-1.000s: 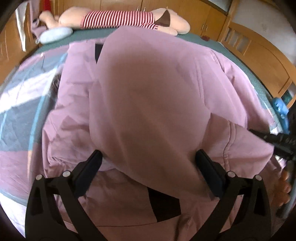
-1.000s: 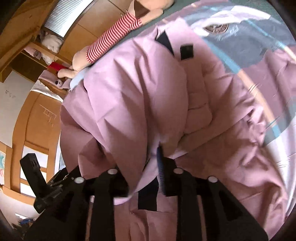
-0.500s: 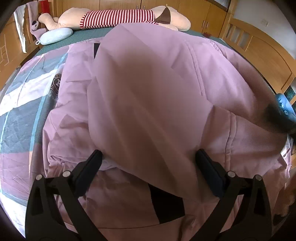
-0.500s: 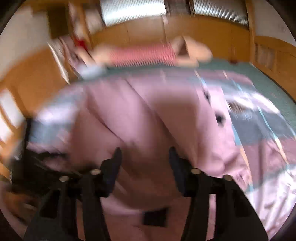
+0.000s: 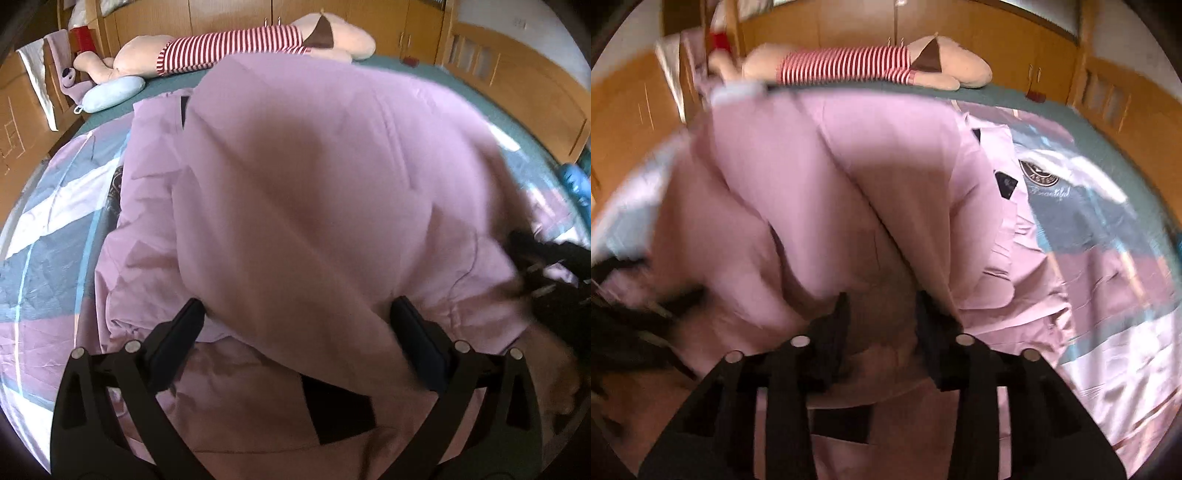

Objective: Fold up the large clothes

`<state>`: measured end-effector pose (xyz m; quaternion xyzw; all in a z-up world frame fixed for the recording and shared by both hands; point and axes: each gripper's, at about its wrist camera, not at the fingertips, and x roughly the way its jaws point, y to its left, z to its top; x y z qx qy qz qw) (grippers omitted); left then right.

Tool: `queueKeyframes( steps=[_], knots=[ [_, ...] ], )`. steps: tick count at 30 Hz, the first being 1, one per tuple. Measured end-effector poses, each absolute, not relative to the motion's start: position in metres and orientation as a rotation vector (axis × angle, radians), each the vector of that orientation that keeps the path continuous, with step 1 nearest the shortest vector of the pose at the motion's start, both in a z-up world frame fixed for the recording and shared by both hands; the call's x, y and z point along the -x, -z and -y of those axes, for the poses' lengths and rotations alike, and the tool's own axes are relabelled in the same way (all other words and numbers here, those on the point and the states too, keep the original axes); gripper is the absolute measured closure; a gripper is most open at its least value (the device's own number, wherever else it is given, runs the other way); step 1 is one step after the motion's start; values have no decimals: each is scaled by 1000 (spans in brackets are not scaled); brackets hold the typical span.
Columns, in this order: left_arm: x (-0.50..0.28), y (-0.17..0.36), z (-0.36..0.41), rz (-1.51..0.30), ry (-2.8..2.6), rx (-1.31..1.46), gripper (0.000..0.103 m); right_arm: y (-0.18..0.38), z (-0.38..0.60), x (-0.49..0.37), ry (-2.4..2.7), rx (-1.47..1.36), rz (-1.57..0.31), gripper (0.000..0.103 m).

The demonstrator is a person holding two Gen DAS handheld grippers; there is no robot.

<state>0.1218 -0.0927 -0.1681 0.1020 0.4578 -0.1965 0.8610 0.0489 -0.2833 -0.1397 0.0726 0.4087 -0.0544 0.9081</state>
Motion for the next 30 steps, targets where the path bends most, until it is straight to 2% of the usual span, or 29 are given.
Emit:
queueKeyframes(
  steps=[2, 4, 6, 9, 10, 11, 14, 18, 21, 24, 26, 30],
  knots=[
    [-128, 174, 94, -989, 395, -210, 2, 127, 282, -42, 73, -197, -772, 39],
    [-132, 179, 92, -1011, 386, -190, 2, 113, 283, -36, 74, -206, -683, 35],
    [-132, 180, 92, -1013, 376, -189, 2, 109, 281, -36, 88, -191, -641, 35],
    [-126, 171, 91, -991, 352, -195, 2, 133, 273, -55, 182, -73, -788, 37],
    [-121, 165, 91, -962, 343, -208, 2, 146, 275, -64, 197, -52, -834, 43],
    [-117, 158, 91, -930, 331, -233, 2, 156, 273, -67, 208, -31, -863, 43],
    [-108, 144, 96, -834, 283, -326, 2, 166, 260, -74, 249, 70, -865, 43],
    [-125, 165, 90, -950, 281, -276, 2, 168, 262, -83, 261, 34, -870, 42],
    [-139, 182, 85, -1035, 275, -209, 2, 152, 265, -77, 212, -50, -793, 41],
    [-139, 181, 88, -1036, 265, -230, 2, 123, 264, -59, 142, -77, -605, 40],
    [-137, 182, 90, -1028, 258, -233, 2, 117, 262, -65, 192, -11, -572, 32],
    [-135, 182, 90, -1029, 257, -226, 2, 166, 285, -101, 250, -84, -818, 31]
  ],
)
